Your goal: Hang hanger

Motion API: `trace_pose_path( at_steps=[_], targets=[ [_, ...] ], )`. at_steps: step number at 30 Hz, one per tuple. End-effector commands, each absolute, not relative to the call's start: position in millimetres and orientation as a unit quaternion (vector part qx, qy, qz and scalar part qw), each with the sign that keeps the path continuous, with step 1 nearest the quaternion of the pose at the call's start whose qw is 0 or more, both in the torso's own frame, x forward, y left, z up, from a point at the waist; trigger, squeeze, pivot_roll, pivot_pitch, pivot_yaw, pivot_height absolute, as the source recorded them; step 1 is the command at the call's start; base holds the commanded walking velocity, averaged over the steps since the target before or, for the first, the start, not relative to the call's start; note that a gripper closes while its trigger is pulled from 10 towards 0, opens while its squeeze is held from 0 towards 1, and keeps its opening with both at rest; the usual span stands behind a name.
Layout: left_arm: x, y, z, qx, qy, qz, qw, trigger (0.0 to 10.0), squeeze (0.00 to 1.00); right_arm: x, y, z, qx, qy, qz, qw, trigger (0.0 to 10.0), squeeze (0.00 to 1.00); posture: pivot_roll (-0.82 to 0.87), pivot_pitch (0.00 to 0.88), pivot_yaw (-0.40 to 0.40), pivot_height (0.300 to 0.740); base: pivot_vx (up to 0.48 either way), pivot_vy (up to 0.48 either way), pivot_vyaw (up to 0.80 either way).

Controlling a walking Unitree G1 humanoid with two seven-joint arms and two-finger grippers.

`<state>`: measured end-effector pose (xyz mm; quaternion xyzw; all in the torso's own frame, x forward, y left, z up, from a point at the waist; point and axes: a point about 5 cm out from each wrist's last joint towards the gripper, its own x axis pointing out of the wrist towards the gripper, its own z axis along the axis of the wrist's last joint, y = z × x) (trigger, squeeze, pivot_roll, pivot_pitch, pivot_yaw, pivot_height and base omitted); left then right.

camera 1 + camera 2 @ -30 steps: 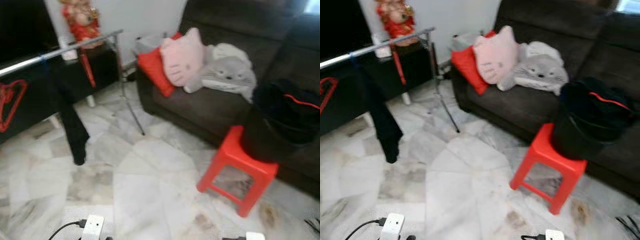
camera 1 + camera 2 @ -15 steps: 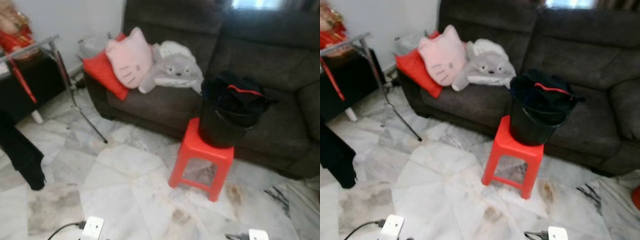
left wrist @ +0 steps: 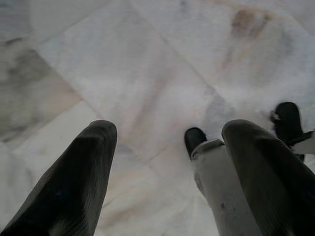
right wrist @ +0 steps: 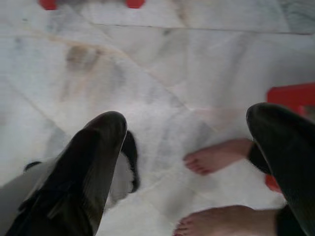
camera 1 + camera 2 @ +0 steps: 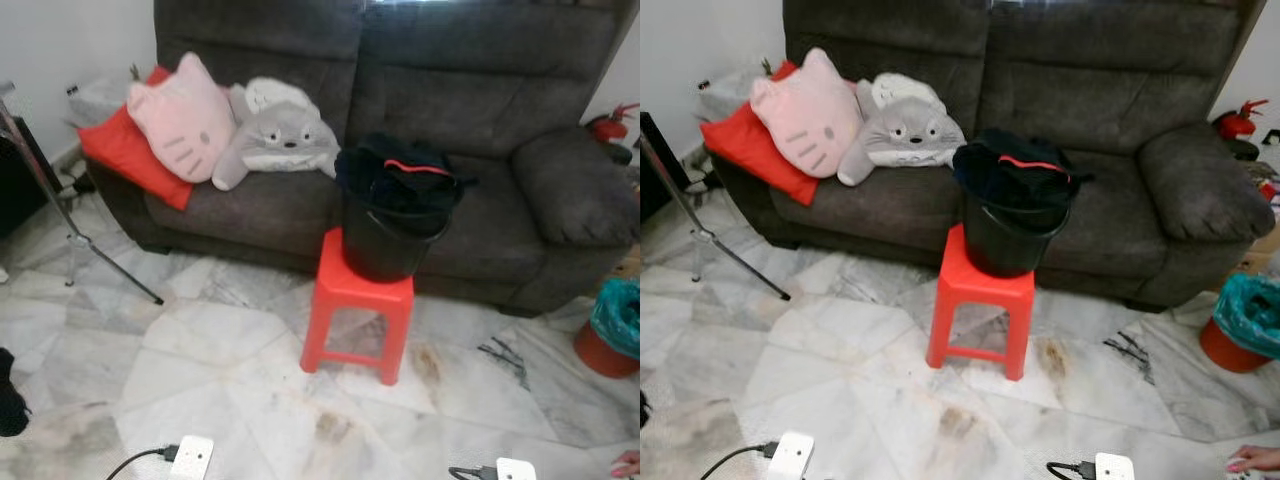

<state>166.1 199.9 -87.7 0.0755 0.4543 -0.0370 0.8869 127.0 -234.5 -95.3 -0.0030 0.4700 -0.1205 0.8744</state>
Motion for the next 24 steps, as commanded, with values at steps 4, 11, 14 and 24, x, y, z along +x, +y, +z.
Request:
trace_pose_path(
  at_steps=[4,11,14,24],
  targets=[
    [166.6,202.6,-86.9,0.071,0.453,-0.033,0.888,10.0,0.00,133.8,-227.9,-94.8,-0.004,0.465,-0.122,0.877,10.0,0.00,-0.11,0.000,0.026,0.740,0.244,0.000,0.00],
    [166.9,202.6,-86.8,0.074,0.453,-0.037,0.888,10.0,0.00,136.1,-223.0,-94.9,-0.001,0.461,-0.120,0.879,10.0,0.00,-0.11,0.000,0.032,0.740,0.254,0.000,0.00],
    [168.6,202.0,-86.1,0.073,0.451,-0.037,0.889,10.0,0.00,136.1,-223.3,-94.6,0.003,0.458,-0.122,0.880,10.0,0.00,-0.11,0.000,0.034,0.740,0.254,0.000,0.00],
    [167.9,200.5,-86.6,0.072,0.452,-0.041,0.888,10.0,0.00,135.3,-226.6,-94.1,-0.003,0.456,-0.128,0.881,10.0,0.00,-0.12,0.000,0.036,0.740,0.256,0.000,0.00]
  ],
)
